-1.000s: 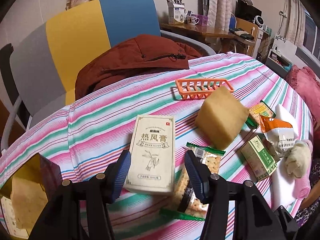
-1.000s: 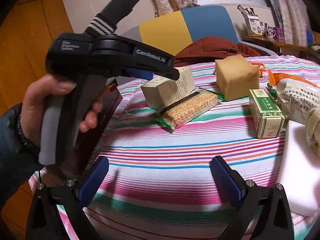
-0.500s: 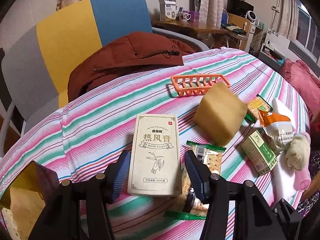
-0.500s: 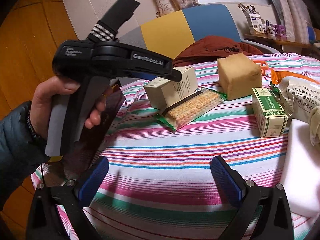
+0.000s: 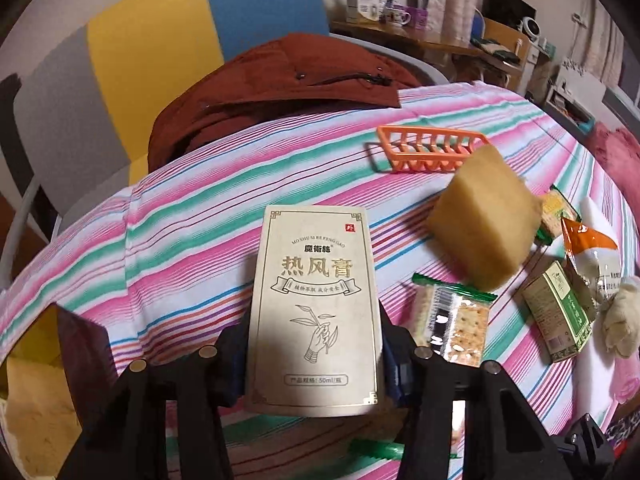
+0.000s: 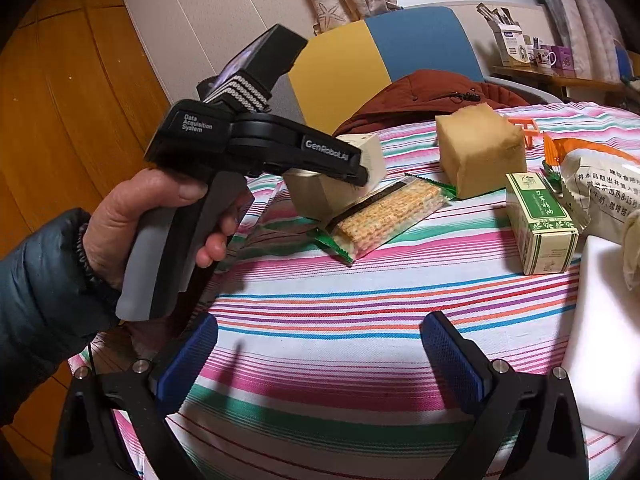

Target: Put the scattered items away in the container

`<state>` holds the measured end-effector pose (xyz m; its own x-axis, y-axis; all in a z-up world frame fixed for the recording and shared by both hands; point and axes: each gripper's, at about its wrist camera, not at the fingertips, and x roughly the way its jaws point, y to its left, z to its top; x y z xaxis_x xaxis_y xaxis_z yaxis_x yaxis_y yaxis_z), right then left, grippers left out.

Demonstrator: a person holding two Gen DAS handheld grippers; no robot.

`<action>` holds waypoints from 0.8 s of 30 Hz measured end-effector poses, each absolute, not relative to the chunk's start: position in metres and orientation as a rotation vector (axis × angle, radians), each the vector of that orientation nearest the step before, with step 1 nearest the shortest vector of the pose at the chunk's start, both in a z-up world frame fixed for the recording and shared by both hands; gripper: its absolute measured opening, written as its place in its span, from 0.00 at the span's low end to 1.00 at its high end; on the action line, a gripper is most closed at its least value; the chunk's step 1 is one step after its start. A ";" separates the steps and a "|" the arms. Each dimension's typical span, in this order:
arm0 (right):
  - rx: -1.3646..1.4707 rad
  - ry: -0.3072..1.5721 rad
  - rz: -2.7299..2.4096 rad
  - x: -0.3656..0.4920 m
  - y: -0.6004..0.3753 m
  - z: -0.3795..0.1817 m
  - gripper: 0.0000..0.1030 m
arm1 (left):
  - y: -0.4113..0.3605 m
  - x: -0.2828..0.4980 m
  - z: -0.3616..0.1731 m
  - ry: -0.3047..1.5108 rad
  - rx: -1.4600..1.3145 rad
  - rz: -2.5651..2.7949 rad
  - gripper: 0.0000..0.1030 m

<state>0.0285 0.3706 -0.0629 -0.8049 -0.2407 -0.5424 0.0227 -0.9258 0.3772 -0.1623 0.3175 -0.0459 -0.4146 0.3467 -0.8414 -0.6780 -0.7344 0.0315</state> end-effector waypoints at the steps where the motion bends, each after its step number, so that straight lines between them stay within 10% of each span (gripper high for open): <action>1: 0.916 -0.539 -2.806 0.029 0.371 -0.063 1.00 | 0.314 -0.163 -0.046 0.478 -1.169 2.168 0.50; 24: 0.825 -0.697 -2.635 0.042 0.387 -0.062 1.00 | 0.260 -0.084 -0.044 0.387 -1.191 2.278 0.50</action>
<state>0.0415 0.3874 -0.0620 -0.7930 -0.4065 -0.4538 0.1288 -0.8399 0.5272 -0.0839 0.2598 -0.0439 -0.4668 0.3253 -0.8224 -0.5786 -0.8156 0.0058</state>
